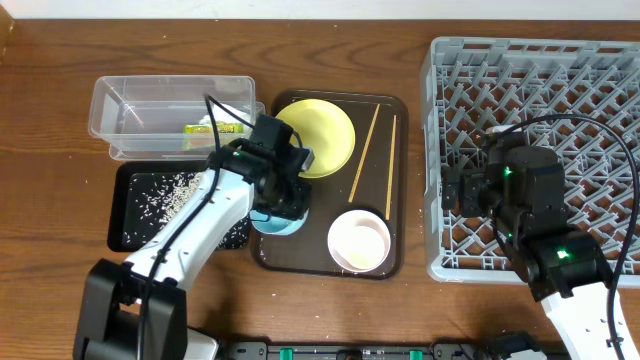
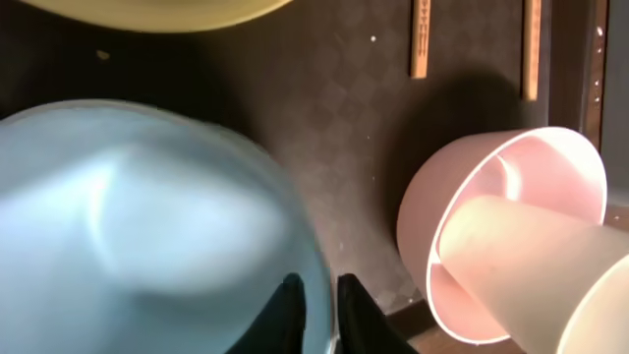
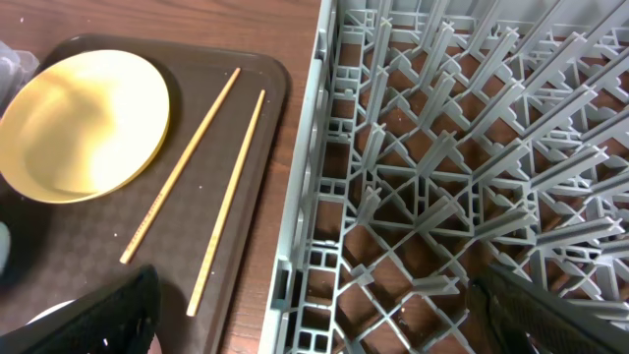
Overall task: Sort waste into correct bins and load items into the dishwasher rack
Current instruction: 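Set the emptied blue bowl back on the brown tray, then grasp the white cup from the pink bowl with the left gripper and lift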
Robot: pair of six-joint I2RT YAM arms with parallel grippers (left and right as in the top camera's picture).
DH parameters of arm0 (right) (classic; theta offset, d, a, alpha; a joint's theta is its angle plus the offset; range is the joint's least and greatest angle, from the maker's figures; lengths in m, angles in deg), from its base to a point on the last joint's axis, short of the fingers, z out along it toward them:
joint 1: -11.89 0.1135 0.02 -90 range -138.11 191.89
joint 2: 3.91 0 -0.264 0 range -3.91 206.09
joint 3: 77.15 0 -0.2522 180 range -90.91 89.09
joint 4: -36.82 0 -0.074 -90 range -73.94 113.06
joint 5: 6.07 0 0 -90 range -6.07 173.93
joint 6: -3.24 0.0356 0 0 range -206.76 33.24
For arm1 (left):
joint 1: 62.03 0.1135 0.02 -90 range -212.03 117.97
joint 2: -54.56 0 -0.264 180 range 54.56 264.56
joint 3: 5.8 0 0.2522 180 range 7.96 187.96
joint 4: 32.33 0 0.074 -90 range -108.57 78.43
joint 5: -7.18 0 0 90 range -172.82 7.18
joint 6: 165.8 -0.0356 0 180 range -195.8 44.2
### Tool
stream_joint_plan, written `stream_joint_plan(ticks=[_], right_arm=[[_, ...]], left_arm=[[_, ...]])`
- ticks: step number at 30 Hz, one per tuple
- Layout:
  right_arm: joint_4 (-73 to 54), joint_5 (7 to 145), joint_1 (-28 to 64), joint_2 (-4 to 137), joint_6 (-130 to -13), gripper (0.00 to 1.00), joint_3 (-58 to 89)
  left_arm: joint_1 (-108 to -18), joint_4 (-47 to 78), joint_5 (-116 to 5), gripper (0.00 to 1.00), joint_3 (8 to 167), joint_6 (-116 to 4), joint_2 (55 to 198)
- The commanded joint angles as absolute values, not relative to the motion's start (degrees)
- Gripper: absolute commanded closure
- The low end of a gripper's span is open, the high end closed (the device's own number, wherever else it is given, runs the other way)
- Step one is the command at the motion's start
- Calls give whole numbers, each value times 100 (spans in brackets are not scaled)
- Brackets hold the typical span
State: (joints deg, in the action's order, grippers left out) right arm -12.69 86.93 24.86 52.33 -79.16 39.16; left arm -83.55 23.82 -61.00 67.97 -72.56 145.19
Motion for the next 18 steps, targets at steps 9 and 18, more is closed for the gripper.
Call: stream_joint_plan(ticks=[9, 18], right_arm=[[-1254, 8693, 2353, 5233, -7953, 1, 3782], [-1254, 8693, 2353, 5236, -7953, 1, 3782]], left_arm=[[-8366, 2496, -6248, 50, 6928, -7201, 14528], [-8416, 2503, -5227, 42, 7214, -7207, 13997]])
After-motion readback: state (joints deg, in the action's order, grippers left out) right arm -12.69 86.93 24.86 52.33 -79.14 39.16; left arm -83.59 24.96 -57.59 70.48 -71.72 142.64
